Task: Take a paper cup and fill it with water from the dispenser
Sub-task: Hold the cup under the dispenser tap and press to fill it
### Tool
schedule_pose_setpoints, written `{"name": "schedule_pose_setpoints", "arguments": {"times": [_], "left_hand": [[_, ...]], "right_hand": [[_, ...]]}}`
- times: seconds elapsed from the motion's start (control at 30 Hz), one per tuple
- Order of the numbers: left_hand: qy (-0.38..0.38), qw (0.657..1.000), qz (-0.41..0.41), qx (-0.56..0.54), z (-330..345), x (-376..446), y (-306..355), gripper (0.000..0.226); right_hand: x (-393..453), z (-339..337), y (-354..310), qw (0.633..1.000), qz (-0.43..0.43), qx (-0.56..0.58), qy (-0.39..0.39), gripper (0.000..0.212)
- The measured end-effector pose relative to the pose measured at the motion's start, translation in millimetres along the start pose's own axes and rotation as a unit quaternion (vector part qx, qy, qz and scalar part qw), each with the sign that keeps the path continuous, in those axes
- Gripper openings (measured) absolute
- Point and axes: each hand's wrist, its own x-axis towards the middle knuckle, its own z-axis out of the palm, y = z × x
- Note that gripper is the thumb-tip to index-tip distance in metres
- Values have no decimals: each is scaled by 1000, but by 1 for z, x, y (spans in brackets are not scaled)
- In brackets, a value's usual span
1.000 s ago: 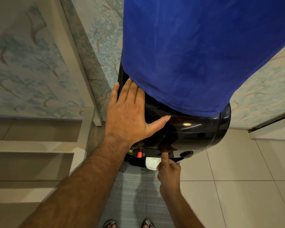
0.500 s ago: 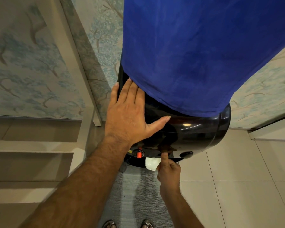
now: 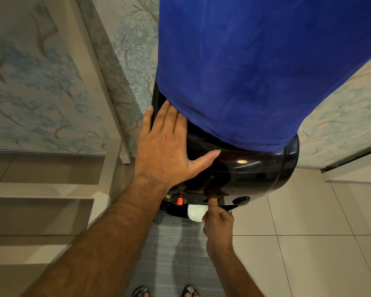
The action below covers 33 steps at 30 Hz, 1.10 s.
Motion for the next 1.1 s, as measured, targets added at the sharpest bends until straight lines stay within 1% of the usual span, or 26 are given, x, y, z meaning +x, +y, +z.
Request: {"name": "schedule_pose_setpoints", "arguments": {"times": [0.17,0.37,0.57,0.97,1.1], "left_hand": [[0,1000,0,1,0,0,0,106],[-4,1000,0,1,0,0,-1,107],[-14,1000,-1,2,0,0,0,108],[-23,1000,-2,8,-1,0,0,108],[-22,1000,-2,6,-1,1,0,107]], "right_hand": [[-1,1,-1,1000,-8,3,-1,56],[0,1,0,1000,-2,-3,2,62],[-1,1,0,1000,0,-4,3,57],[-1,2,1,1000,-6,-15,8,56],[-2,3,-1,1000,-7,-5,5,59]]}}
